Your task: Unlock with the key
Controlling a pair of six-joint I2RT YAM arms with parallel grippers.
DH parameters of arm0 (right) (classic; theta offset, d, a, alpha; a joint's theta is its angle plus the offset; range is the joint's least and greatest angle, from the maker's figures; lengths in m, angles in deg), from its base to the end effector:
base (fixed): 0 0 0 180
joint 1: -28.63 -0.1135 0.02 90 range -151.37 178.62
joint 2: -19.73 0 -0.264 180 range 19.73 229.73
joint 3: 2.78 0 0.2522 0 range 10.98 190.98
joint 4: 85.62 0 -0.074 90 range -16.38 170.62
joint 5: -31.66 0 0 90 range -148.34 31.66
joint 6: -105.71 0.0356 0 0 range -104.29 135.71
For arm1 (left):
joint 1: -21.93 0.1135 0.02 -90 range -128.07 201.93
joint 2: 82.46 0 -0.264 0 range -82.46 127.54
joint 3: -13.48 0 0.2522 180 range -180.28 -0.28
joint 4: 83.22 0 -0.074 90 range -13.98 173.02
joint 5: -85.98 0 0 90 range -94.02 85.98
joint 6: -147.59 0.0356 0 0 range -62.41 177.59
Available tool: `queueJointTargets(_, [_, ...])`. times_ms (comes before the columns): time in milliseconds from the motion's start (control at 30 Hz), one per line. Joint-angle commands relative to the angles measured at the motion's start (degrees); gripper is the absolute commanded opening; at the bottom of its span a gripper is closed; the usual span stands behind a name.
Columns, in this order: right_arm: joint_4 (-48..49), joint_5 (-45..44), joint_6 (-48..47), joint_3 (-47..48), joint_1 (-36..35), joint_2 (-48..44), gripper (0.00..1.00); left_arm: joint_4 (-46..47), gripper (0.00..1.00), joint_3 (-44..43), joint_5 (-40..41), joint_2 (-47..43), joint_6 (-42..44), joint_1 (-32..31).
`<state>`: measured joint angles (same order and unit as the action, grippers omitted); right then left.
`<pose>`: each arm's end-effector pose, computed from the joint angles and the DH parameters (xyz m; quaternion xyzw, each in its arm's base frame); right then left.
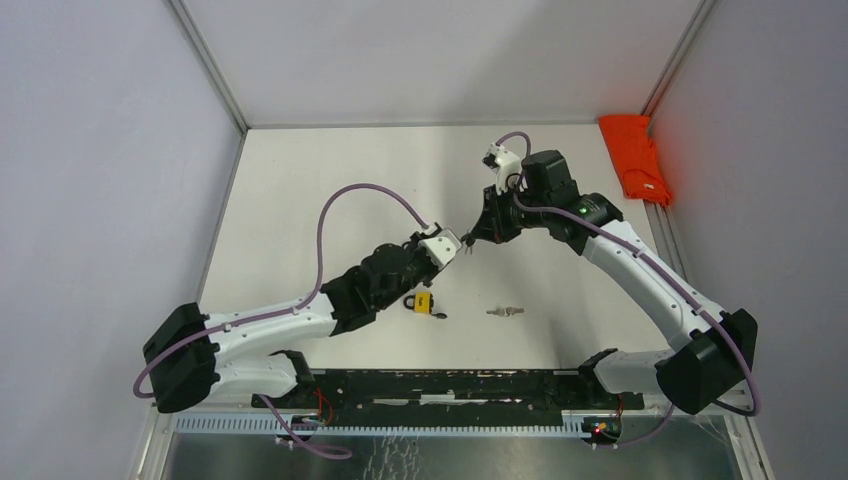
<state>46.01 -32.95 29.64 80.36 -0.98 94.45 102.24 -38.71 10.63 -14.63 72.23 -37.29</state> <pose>0.2370 0.1523 0.3369 -0.2127 0.8630 0.3380 0.3094 0.1459 -0.2273 0.2708 0.3917 0.6573 -0.1509 0.6259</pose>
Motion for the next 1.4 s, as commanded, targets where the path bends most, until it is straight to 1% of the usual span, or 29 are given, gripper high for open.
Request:
queueJointTargets(0, [2.7,0.8,0.5,-0.2,0.1,-2.0,0.0,-1.3,0.35,-3.6,-1.7,1.0,3.5,-0.8])
queueJointTargets(100, [2.9,1.3,0.5,-0.3,0.1,-1.9,0.0,-1.4,0.35,-3.9,-2.8,1.4,3.2,-0.7])
queueJointTargets(467, [2.5,3.1,0.4,-0.2,-0.5,-3.0,0.0,-0.4,0.35,-5.3,-2.7,5.2,4.2,-0.8])
queueJointTargets(533, [2.2,2.7,0.4,-0.2,-0.5,-3.4,0.0,-0.6,0.33,-5.9,-2.8,5.8,4.3,-0.8])
queueJointTargets(633, [1.7,2.4,0.2,-0.3,-0.5,-3.9,0.0,-0.6,0.25,-6.1,-2.6,5.7,4.0,-0.8])
queueJointTargets(800, [1.5,2.3,-0.2,-2.3,-0.5,-4.8,0.0,-1.1,0.2,-6.6,-3.8,4.0,3.7,-0.8])
queueJointTargets(900, [1.8,2.5,-0.2,-3.3,-0.5,-5.0,0.0,-2.0,0.16,-7.1,-4.8,3.5,3.5,-0.8])
queueJointTargets(1000, [2.3,2.6,-0.1,-3.9,-0.5,-5.2,0.0,-3.6,0.12,-8.1,-7.1,3.9,2.7,-0.7])
queueJointTargets(1233, [3.0,2.3,0.0,-4.1,-0.5,-6.5,0.0,-7.6,0.09,-10.4,-12.9,5.1,1.2,-0.7])
queueJointTargets(1367, [2.5,0.1,-1.1,-4.1,-0.5,-7.7,0.0,-10.8,0.08,-11.6,-13.5,5.6,1.9,-0.3])
